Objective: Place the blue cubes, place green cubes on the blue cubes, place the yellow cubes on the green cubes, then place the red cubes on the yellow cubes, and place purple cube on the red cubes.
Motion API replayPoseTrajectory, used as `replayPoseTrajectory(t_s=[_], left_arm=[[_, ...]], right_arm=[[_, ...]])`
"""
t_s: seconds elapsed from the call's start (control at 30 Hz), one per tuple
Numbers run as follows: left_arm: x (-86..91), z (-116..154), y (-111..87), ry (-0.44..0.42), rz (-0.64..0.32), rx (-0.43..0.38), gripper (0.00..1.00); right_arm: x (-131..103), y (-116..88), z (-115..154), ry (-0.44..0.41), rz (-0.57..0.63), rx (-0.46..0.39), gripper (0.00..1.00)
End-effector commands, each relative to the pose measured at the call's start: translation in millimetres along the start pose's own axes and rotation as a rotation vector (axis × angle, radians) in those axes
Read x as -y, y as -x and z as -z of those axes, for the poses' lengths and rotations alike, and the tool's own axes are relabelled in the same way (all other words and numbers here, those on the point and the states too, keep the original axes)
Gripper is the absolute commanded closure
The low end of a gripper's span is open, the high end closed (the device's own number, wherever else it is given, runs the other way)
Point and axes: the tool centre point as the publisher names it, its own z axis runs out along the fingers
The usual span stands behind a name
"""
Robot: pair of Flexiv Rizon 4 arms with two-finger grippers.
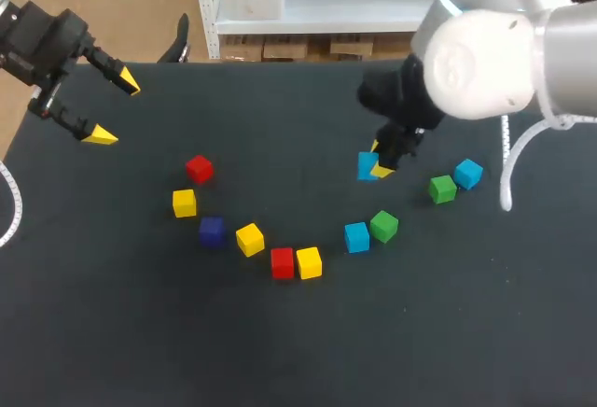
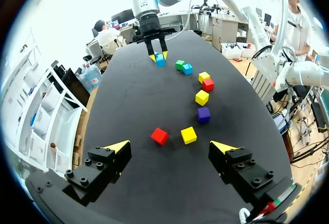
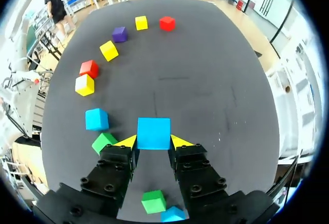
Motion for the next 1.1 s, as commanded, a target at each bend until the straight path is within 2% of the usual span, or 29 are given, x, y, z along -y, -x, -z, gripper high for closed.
replayPoseTrajectory(t_s=[0.03,0.3,0.5,1.1], left_arm=[[0.8,0,-0.6,0.003,-0.003,0.001,0.00],[0.8,0,-0.6,0.003,-0.003,0.001,0.00],[0.8,0,-0.6,0.003,-0.003,0.001,0.00],[0.8,0,-0.6,0.003,-0.003,0.001,0.00]], right_arm=[[3,8,-10,-0.001,0.018,-0.017,1.00],[3,19,-23,-0.016,0.043,-0.025,1.00],[4,24,-33,-0.036,0.029,0.000,1.00],[10,27,-47,-0.048,0.034,0.006,1.00]])
